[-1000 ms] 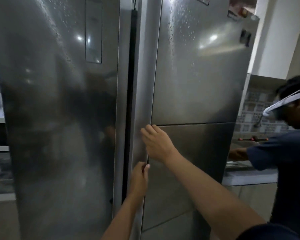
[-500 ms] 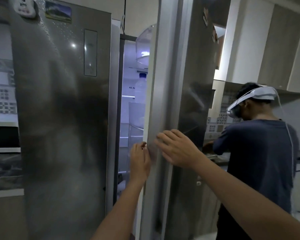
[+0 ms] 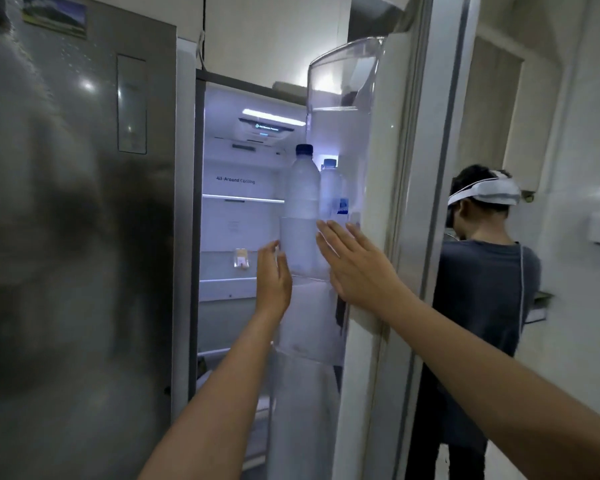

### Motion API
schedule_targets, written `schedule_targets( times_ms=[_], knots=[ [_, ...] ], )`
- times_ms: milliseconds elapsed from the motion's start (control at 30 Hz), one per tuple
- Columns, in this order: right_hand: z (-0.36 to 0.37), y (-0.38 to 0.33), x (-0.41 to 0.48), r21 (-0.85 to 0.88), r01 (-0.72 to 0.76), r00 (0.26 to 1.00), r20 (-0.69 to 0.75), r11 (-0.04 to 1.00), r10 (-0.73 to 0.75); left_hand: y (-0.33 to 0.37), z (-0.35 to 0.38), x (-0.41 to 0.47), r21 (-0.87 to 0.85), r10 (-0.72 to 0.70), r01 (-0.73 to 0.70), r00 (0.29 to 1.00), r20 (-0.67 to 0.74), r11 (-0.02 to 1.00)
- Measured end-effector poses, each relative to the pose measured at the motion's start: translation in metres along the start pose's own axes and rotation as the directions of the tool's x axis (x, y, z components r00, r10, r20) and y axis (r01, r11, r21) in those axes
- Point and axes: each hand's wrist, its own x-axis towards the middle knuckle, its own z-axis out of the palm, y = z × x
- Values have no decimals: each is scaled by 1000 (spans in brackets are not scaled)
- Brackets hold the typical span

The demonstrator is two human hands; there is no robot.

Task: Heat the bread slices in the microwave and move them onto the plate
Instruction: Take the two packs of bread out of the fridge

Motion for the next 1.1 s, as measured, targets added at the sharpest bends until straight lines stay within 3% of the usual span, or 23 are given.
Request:
schedule_targets(
  times_ms=[167,300,433,600,733,867,1100],
  knots=[
    [0,11,-2,17,-70,998,5,997,70,14,34,8,-195,-112,136,985,134,971],
    [6,26,-18,-9,-103,995,5,995,103,7,69,12,-209,-145,192,964,222,959],
    [18,43,-37,-125,-94,990,96,988,106,8,105,10,-163,-115,167,951,285,972],
    [34,57,-49,-224,-239,947,162,945,278,2,149,14,-101,-103,144,939,329,984],
    [50,72,-64,-252,-376,876,217,891,431,0,175,13,-6,-46,52,922,385,999],
    [60,105,-85,-218,-495,817,214,841,536,-6,202,2,112,69,-134,888,455,985],
    [89,161,-113,-133,-645,690,323,753,648,-29,242,9,282,281,-500,777,563,819]
  ],
)
